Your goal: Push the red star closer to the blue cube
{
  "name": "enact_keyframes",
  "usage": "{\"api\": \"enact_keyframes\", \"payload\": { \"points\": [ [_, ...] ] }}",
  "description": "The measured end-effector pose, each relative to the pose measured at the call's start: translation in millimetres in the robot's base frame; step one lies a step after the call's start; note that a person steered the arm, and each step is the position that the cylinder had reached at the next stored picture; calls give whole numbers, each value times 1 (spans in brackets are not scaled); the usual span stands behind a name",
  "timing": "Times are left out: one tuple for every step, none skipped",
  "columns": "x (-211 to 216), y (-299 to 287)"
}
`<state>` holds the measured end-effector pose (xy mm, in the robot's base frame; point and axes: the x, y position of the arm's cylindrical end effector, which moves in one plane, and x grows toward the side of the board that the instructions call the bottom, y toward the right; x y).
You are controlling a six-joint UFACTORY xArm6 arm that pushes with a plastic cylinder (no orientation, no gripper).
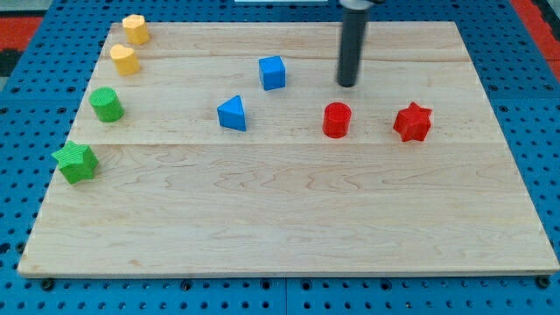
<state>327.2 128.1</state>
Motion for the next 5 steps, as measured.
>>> {"api": "enact_keyframes", "payload": {
  "points": [
    [8, 117],
    [80, 129],
    [109, 102],
    [88, 9],
    [48, -53]
  ]
}}
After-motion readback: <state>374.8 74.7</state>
